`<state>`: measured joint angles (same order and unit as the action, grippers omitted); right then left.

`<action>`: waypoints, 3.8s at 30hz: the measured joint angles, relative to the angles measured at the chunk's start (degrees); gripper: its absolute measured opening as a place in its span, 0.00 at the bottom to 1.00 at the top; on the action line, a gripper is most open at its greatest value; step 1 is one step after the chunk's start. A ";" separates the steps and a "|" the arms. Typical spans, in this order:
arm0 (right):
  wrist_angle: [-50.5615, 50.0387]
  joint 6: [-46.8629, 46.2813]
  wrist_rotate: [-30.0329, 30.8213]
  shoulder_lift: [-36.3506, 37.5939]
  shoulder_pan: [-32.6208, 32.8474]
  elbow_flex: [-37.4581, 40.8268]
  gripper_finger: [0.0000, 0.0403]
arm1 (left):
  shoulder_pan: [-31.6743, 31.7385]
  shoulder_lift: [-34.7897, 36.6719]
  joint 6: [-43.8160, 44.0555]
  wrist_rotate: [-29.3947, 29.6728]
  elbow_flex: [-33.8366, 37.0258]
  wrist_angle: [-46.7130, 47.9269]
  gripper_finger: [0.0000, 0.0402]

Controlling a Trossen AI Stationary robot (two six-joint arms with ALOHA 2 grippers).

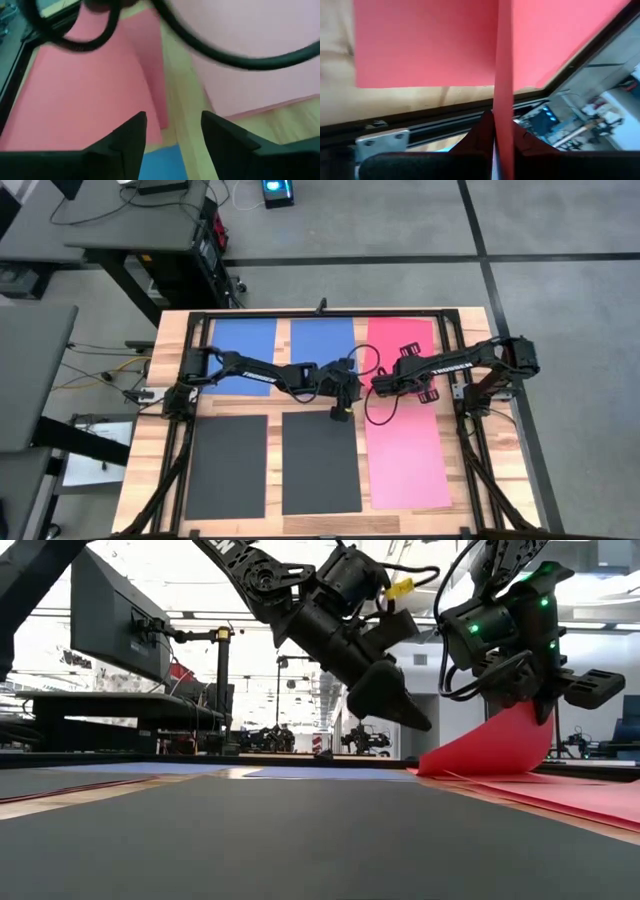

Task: Organize paper
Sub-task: Stack the red paper on top of the red paper

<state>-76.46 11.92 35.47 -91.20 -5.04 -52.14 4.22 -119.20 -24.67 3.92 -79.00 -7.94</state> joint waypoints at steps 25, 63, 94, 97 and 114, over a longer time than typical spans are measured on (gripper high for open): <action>-0.64 -6.75 -6.93 0.00 0.29 0.00 0.47 | 0.29 0.02 0.71 -0.09 0.00 -0.30 0.43; 18.02 -23.45 -25.17 12.20 11.83 -1.00 0.31 | 0.27 1.62 0.53 -0.02 0.00 6.61 0.43; 22.27 -50.98 -36.18 17.70 4.90 13.09 0.00 | 0.18 2.62 1.38 -0.09 0.00 5.90 0.43; 21.25 -53.27 -36.16 17.70 3.74 13.09 0.00 | 0.18 2.62 1.38 -0.09 -0.01 5.95 0.43; 25.73 -61.65 -36.01 9.09 2.10 13.07 0.00 | 0.18 2.62 1.46 -0.07 0.00 5.97 0.43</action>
<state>-50.73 -49.73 -0.54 -82.11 -2.94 -39.07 4.40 -116.57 -23.21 3.86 -79.00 -1.98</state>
